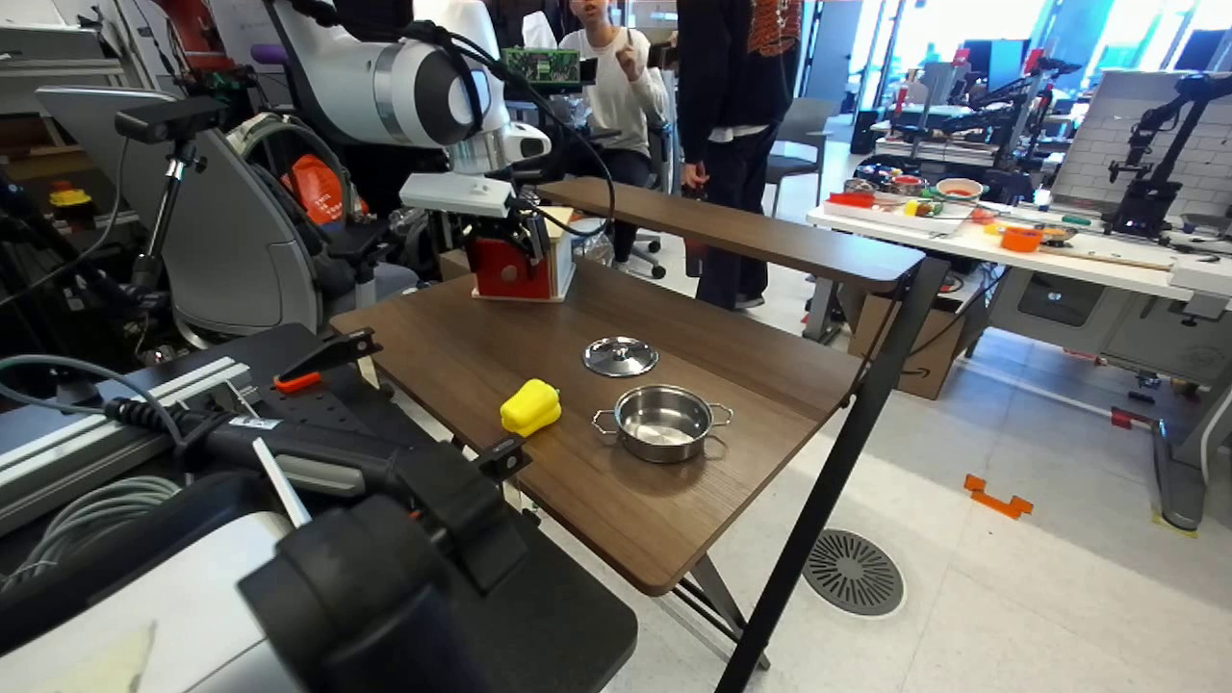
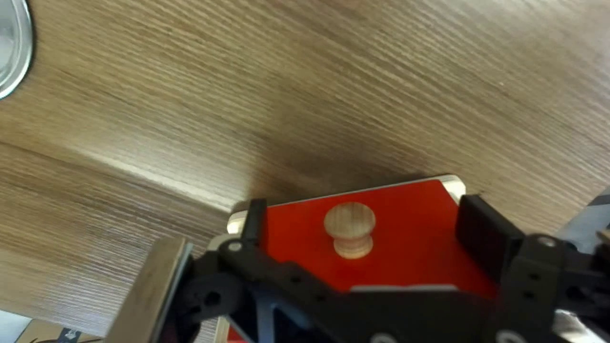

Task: Close the chest drawer

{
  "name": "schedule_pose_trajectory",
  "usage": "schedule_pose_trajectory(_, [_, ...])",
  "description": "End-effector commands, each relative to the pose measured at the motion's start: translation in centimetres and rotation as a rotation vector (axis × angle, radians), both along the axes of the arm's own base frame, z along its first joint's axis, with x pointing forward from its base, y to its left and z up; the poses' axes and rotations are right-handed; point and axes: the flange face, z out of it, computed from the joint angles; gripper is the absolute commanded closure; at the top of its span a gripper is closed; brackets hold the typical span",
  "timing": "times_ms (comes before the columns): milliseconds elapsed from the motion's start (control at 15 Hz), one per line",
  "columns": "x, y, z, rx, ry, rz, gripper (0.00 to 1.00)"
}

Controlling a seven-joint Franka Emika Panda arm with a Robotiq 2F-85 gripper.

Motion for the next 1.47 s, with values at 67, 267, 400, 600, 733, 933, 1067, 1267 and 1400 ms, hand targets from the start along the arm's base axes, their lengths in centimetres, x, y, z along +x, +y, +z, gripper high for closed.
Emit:
schedule_pose_trajectory(67, [1.2, 0.5, -0.1, 0.028, -0.074, -0.041, 0.0])
schedule_pose_trajectory(267, [0.9, 0.6, 0.1, 0.033, -0.096, -0.043, 0.0])
schedule_pose_trajectory(400, [0.6, 0.4, 0.3, 0.028, -0.098, -0.041, 0.0])
schedule_pose_trajectory(600, [-0.3, 0.0, 0.5, -0.005, -0.073, -0.032, 0.0])
schedule_pose_trajectory(733, [-1.2, -0.2, 0.9, -0.032, -0.027, -0.038, 0.0])
schedule_pose_trajectory(933, [-2.7, -0.4, 2.3, -0.048, 0.033, -0.049, 0.0])
schedule_pose_trajectory(1067, [-3.8, -0.1, 4.0, -0.047, 0.065, -0.037, 0.0])
schedule_pose_trajectory(1267, [-3.5, 0.5, 3.2, -0.066, 0.092, -0.012, 0.0])
schedule_pose_trajectory(1400, [-3.8, 1.0, 4.2, -0.068, 0.096, -0.005, 0.0])
